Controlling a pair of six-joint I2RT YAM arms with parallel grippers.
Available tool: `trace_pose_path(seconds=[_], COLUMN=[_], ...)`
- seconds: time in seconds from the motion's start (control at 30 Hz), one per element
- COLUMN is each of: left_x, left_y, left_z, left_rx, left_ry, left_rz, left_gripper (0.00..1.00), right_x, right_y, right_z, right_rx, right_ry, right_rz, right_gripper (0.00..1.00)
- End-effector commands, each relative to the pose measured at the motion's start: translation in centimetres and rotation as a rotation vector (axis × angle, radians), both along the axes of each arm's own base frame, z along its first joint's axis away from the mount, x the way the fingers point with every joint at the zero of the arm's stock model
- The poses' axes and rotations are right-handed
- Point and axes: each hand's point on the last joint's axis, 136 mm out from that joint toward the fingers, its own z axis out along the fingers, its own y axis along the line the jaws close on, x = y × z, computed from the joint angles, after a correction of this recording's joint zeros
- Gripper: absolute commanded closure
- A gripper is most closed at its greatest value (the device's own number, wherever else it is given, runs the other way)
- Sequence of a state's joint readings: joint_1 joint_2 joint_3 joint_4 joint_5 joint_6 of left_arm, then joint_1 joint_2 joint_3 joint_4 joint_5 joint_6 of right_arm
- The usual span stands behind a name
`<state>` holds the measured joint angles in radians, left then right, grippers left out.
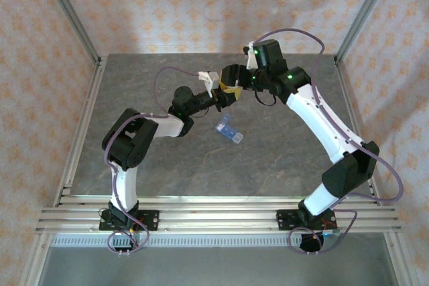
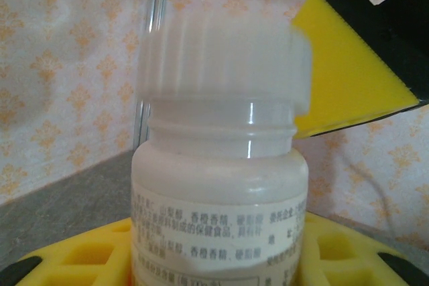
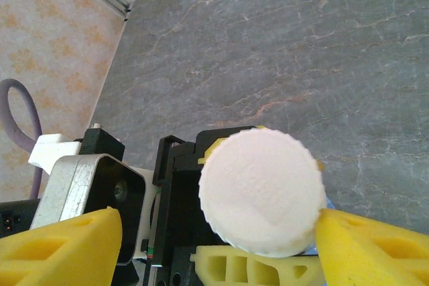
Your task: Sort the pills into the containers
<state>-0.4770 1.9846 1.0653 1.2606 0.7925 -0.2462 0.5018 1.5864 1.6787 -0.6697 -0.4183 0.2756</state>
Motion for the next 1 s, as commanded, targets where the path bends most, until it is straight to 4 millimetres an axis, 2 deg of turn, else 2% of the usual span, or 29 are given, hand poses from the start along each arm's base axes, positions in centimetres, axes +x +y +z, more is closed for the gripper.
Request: trace_pose_path(seconds=[0.0, 0.2, 0.33, 0.5, 0.97], left_x=[0.2, 0.1, 0.1, 0.1, 0.1], left_y=[0.1, 0.1, 0.2, 0.2, 0.1], left_z=[1.9, 2.0, 2.2, 2.3, 2.5], left_rx=[-0.031, -0.032, -0.033, -0.033, -0.04], left_ry=[-0.043, -0.046, -0.049, -0.05, -0.05], left_rz=[0.009, 0.01, 0.009, 0.009, 0.006], left_gripper=[1.0, 1.0, 1.0, 1.0, 1.0], right_x=[-0.1, 0.1, 0.6, 1.4, 2.5], right_y=[-0.8, -1.3, -2.4, -3.4, -1.7], right_z=[2.3, 3.4, 4.2, 4.1, 3.1], right_rx=[-0.02, -0.017, -0.011, 0.031, 0.142], right_ry=[-0.063, -0.082, -0.099, -0.075, -0.055], right_rz=[-0.013, -0.025, -0.059, -0.073, -0.029], right_gripper=[0.24, 0.24, 0.24, 0.24, 0.24])
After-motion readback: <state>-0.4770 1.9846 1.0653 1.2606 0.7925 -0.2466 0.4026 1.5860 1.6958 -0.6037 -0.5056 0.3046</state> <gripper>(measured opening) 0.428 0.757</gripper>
